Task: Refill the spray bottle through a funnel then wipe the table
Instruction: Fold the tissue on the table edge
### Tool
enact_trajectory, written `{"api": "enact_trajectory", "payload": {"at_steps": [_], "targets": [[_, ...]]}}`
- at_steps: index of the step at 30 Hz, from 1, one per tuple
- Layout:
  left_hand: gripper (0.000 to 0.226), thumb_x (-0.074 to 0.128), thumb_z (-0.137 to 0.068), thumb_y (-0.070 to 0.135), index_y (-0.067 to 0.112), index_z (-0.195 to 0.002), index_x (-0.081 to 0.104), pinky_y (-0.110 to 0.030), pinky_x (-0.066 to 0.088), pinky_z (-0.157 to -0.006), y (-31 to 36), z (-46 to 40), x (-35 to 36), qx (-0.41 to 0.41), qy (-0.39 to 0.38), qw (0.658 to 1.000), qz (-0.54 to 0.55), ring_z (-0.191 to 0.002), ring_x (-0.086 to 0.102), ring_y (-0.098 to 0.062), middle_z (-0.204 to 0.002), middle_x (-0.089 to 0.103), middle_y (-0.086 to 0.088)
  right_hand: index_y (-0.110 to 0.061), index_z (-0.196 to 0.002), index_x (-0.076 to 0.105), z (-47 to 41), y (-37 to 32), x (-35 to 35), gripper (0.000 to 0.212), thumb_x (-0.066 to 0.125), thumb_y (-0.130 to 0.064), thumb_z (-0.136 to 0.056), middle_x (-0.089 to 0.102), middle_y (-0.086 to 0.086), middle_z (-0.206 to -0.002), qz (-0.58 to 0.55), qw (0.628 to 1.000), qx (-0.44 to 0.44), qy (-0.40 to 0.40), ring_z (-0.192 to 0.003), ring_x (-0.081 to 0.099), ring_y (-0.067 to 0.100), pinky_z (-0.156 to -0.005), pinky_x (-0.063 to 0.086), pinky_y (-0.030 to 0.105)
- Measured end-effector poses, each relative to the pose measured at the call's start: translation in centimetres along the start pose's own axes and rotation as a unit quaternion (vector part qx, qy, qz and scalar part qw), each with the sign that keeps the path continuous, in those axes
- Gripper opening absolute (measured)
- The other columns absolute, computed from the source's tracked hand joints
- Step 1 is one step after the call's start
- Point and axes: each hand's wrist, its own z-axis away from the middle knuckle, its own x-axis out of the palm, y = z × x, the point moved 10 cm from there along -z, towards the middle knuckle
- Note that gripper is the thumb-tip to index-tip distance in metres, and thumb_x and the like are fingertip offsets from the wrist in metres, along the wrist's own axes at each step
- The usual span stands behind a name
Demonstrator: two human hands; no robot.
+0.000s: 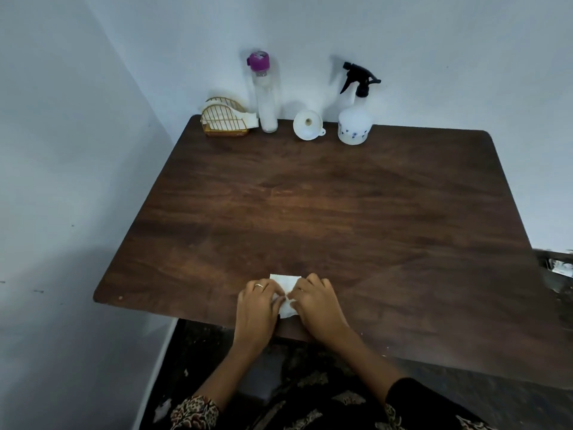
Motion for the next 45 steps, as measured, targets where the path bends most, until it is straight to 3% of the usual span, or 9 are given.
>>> {"api": "enact_trajectory", "payload": {"at_steps": [5, 10, 15, 20, 26, 30, 34, 39, 45], "targets": [[0.018, 0.043, -0.08, 0.039, 0.037, -0.081, 0.061, -0.029, 0.02, -0.086, 3.1, -0.1, 2.2, 0.039, -0.007, 0.997, -0.071, -0.106, 0.042, -0.005, -0.101, 0.065, 0.019, -0.012, -0.097, 0.071, 0.6, 4.7, -0.1, 0.017, 0.061, -0.019, -0.086, 0.066, 0.004, -0.105, -0.205, 0.957, 0.044, -0.199, -0.101, 0.053, 0.022, -0.084, 0.039, 0.03], [0.018, 0.03, -0.084, 0.044, 0.041, -0.082, 0.048, -0.022, 0.023, -0.083, 11.5, -2.1, 6.1, 0.033, -0.076, 0.996, 0.028, -0.088, 0.05, 0.005, -0.083, 0.06, 0.025, -0.007, -0.09, 0.068, 3.3, 13.7, -3.6, 0.008, 0.062, -0.007, -0.084, 0.063, -0.003, -0.077, -0.398, 0.859, 0.09, -0.308, -0.069, 0.056, 0.004, -0.063, 0.042, 0.018], [0.018, 0.048, -0.08, 0.045, 0.031, -0.083, 0.058, -0.011, 0.044, -0.069, 21.8, -7.9, 9.8, -0.017, -0.098, 0.956, 0.277, -0.079, 0.061, 0.004, -0.088, 0.065, 0.018, -0.015, -0.082, 0.061, 6.2, 26.5, -7.8, 0.012, 0.062, -0.003, -0.086, 0.061, 0.0, -0.074, -0.592, 0.757, 0.229, -0.157, -0.068, 0.061, 0.007, -0.053, 0.054, 0.021], [0.009, 0.064, -0.086, 0.006, 0.015, -0.087, 0.065, -0.021, 0.056, -0.053, 31.7, -13.3, 16.7, -0.127, -0.197, 0.905, 0.355, -0.064, 0.066, -0.014, -0.089, 0.066, -0.011, -0.008, -0.082, 0.066, 10.5, 40.2, -12.0, 0.015, 0.065, 0.007, -0.08, 0.063, 0.005, -0.071, -0.571, 0.744, 0.341, 0.069, -0.056, 0.061, 0.001, -0.046, 0.051, 0.018], [0.024, 0.068, -0.078, 0.002, 0.01, -0.099, 0.073, 0.001, 0.038, -0.063, 45.8, -18.9, 23.1, -0.001, -0.206, 0.945, 0.254, -0.077, 0.057, -0.005, -0.092, 0.071, 0.0, -0.009, -0.087, 0.067, 17.7, 53.8, -14.4, 0.014, 0.064, 0.004, -0.081, 0.067, 0.003, -0.076, -0.548, 0.665, 0.455, 0.223, -0.061, 0.062, 0.004, -0.054, 0.05, 0.016], [0.022, 0.068, -0.08, 0.005, 0.011, -0.101, 0.072, -0.012, 0.049, -0.071, 51.6, -20.9, 28.6, 0.002, -0.243, 0.935, 0.258, -0.078, 0.062, -0.008, -0.095, 0.073, -0.006, -0.015, -0.083, 0.066, 21.9, 60.2, -13.4, 0.015, 0.065, 0.0, -0.082, 0.067, 0.006, -0.08, -0.53, 0.596, 0.521, 0.305, -0.068, 0.062, 0.013, -0.055, 0.051, 0.02], [0.02, 0.067, -0.083, 0.005, 0.008, -0.102, 0.07, -0.04, 0.057, -0.08, 53.4, -22.4, 34.6, -0.041, -0.297, 0.92, 0.254, -0.089, 0.067, -0.022, -0.098, 0.071, -0.012, -0.022, -0.079, 0.065, 24.7, 65.3, -10.8, 0.02, 0.066, -0.002, -0.081, 0.067, 0.005, -0.082, -0.507, 0.563, 0.571, 0.317, -0.077, 0.063, 0.02, -0.069, 0.055, 0.038], [0.037, 0.05, -0.095, 0.013, 0.013, -0.131, 0.05, -0.033, 0.051, -0.081, 52.4, -22.3, 39.1, -0.078, -0.393, 0.89, 0.215, -0.105, 0.062, -0.027, -0.131, 0.057, -0.01, -0.023, -0.08, 0.063, 25.6, 69.4, -6.8, 0.018, 0.068, -0.006, -0.079, 0.068, 0.008, -0.093, -0.485, 0.553, 0.625, 0.262, -0.089, 0.065, 0.025, -0.083, 0.055, 0.049], [0.05, 0.045, -0.099, 0.02, 0.014, -0.146, 0.03, -0.031, 0.036, -0.102, 50.7, -21.1, 41.6, -0.093, -0.46, 0.867, 0.166, -0.136, 0.037, -0.024, -0.151, 0.034, -0.008, -0.007, -0.129, 0.048, 28.4, 70.1, -4.3, 0.051, 0.067, -0.009, -0.082, 0.032, 0.016, -0.139, -0.398, 0.525, 0.728, 0.19, -0.109, 0.053, 0.031, -0.081, 0.045, 0.031]]}}
